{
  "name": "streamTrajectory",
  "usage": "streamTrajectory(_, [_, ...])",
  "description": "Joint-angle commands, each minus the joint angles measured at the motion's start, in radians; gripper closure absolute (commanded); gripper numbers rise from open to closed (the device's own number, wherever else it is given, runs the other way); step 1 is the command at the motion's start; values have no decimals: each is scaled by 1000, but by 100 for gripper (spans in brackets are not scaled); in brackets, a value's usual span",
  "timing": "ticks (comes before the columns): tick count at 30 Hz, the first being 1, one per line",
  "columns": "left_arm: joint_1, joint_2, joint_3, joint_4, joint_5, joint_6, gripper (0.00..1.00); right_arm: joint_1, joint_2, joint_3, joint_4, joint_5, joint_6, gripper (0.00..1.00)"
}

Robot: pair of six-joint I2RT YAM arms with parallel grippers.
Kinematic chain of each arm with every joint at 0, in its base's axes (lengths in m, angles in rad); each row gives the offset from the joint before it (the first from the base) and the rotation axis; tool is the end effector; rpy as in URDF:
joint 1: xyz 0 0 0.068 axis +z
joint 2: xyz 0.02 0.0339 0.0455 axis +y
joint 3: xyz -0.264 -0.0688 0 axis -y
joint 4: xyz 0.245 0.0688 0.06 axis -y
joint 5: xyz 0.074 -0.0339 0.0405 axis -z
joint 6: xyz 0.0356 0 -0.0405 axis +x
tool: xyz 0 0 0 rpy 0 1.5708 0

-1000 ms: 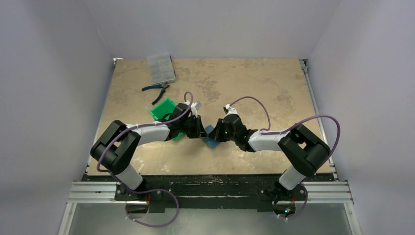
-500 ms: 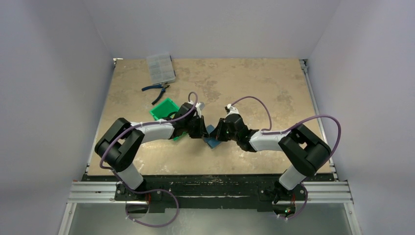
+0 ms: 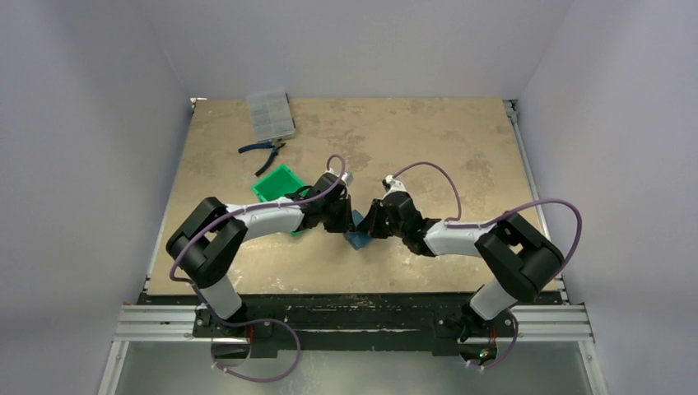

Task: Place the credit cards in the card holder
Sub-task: Close the card holder, then move the card holder to the center of the board.

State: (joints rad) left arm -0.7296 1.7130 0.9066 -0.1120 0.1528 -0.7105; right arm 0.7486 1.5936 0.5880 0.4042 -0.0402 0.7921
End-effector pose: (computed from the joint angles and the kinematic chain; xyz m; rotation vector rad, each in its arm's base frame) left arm 0.2473 -0.2284 0.1528 0.0940 2.6501 -0.7439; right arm 0.2175 0.2040 0.1407 0.0259 2.3229 0.8854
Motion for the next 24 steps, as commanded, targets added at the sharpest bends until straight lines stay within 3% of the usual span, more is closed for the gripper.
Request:
streamTrajectory(1, [-29, 187, -55, -128, -225, 48, 100, -3, -82, 9, -301, -163, -47, 81])
streamTrajectory(3, [-31, 206, -50, -143, -232, 49, 100, -61, -134, 24, -359, -178, -67, 73])
streamTrajectory(6, [-33, 227, -52, -143, -231, 42, 100, -151, -192, 42, -424, -214, -121, 69])
streamTrajectory(10, [-35, 225, -52, -147, -223, 30, 100, -167, -244, 66, -468, -208, -185, 63])
streamTrajectory(14, [-36, 107, -19, -170, -197, 46, 100, -192, -272, 69, -482, -220, -212, 57])
streamTrajectory(17, [-34, 7, 82, -237, -168, 87, 99, -207, -292, 81, -504, -226, -263, 45])
streamTrajectory(24, [-23, -177, 261, -306, -117, 142, 66, -207, -239, 102, -434, -333, -367, 22])
